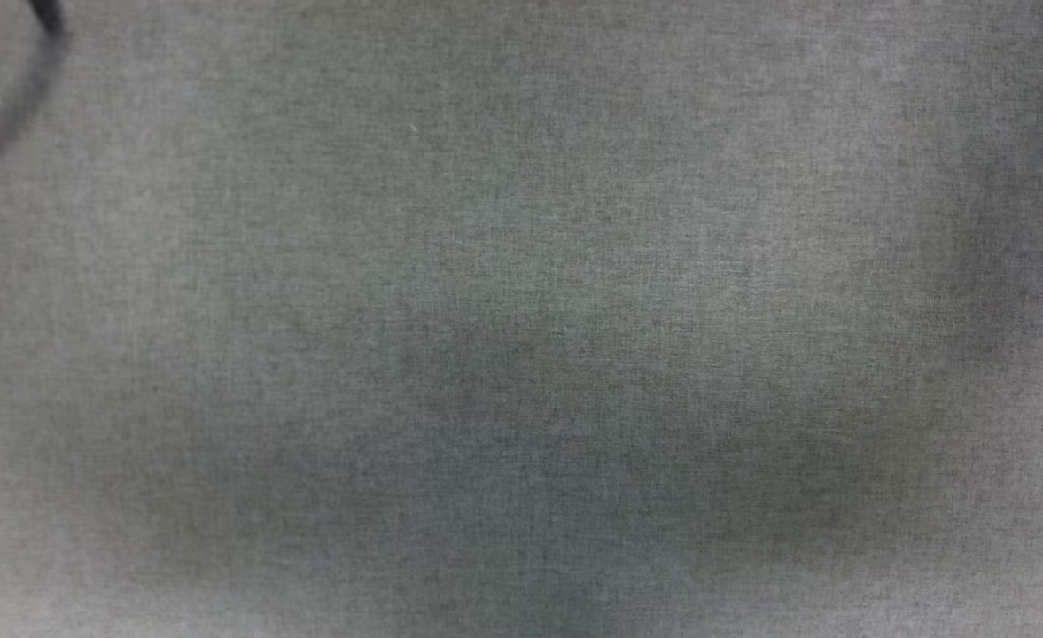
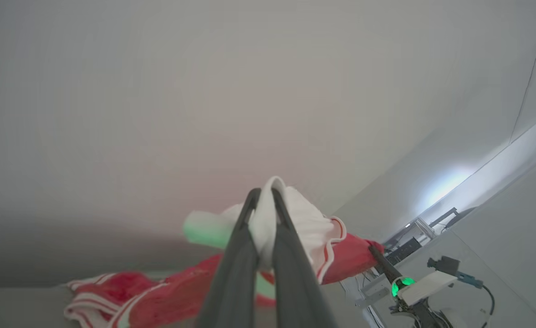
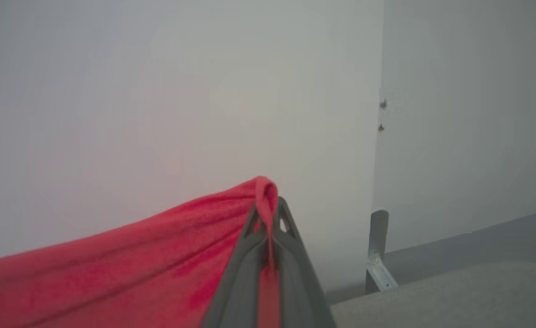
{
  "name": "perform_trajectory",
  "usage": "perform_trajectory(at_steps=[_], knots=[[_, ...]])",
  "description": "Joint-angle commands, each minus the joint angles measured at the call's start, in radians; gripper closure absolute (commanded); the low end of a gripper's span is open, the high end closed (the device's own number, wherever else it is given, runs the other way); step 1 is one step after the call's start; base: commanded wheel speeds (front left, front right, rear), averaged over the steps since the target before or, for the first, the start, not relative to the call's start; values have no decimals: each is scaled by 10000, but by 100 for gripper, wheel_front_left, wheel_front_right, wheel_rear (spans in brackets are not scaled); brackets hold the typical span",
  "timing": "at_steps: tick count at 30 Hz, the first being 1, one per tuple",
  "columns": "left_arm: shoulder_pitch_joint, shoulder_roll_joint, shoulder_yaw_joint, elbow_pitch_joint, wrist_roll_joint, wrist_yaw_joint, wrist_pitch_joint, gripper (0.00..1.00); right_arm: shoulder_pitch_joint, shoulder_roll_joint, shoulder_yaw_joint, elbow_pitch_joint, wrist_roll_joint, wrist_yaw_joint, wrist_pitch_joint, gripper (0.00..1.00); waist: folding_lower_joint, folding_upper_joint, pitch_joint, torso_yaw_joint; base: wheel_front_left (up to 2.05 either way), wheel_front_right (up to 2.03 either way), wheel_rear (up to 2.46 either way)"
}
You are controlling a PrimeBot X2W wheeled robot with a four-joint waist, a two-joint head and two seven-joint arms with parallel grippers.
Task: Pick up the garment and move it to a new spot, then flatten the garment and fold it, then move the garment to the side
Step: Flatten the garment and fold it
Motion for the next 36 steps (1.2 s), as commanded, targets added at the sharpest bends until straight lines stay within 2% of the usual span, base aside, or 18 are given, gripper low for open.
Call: perform_trajectory(at_steps=[1, 7, 12, 16, 26, 36], knots=[[480, 42, 120, -276, -118, 20, -164, 100, 401, -88, 195, 20, 243, -16, 1, 100, 0, 0, -49, 41, 0, 0, 0], [3396, 287, 441, -2148, -184, 20, -897, 100, 2683, -337, 1622, -637, 1744, -14, 378, 100, 0, 0, -500, 176, 0, 0, 0], [5757, 397, 907, -3160, -156, 20, -1778, 100, 5219, -582, 2018, -2252, 3076, -16, 1264, 100, 0, 0, -1013, 347, 0, 0, 0], [7533, 448, 1250, -3924, 32, 20, -2239, 100, 7533, -563, 1847, -4155, 3908, -16, 2133, 100, 0, 0, -1400, 451, 0, 0, 0], [11033, 470, 1382, -5345, 733, 20, -2600, 100, 11874, 284, 1043, -8549, 4662, -16, 3927, 100, 0, 0, -2177, 333, 0, 0, 0], [13656, 783, 2122, -6908, 1400, 20, -2652, 100, 14623, 835, 251, -11179, 5437, -16, 4993, 100, 0, 0, -2516, 346, 0, 0, 0]])
